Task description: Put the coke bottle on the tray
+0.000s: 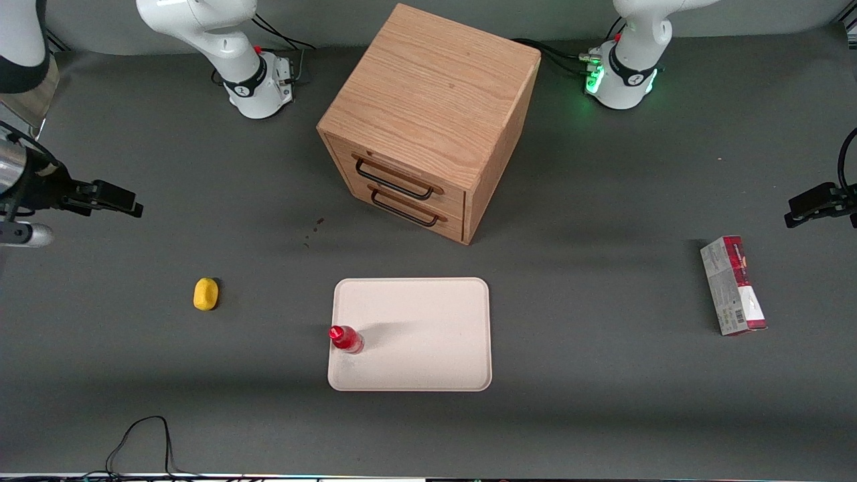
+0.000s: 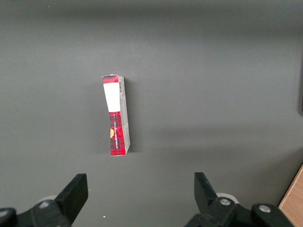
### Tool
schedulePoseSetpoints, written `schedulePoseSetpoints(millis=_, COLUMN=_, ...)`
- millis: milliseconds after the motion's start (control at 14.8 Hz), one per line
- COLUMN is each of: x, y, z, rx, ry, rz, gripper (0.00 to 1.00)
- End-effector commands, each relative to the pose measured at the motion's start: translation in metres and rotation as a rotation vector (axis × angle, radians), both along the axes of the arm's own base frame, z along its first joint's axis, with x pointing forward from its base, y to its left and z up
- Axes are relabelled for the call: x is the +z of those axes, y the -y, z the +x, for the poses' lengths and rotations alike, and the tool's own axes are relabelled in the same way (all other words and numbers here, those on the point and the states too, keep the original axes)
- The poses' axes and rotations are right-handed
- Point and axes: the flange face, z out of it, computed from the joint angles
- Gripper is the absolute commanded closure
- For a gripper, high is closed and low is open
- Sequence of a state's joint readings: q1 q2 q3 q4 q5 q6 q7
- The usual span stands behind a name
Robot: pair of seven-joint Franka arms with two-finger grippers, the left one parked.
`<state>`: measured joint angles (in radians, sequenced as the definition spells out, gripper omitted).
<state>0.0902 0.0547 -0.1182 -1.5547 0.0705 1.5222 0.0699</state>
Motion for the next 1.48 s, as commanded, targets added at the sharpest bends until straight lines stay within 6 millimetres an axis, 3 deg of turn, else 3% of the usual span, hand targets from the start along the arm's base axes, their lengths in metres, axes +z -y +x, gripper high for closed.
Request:
schedulePoseSetpoints(millis=0, x=0.011, y=-0.004, z=-0.018, rx=0.029, ry=-0.004, rz=-0.010, gripper=0.00)
schedulePoseSetpoints(millis=405, x=0.019, y=0.005, z=-0.018, rx=0.022, ry=0.009, rz=-0.054, gripper=0.00)
schedulePoseSetpoints(millis=1417, x=0.017, y=0.007, z=-0.017, rx=0.016, ry=0.005, rz=-0.081, gripper=0.00)
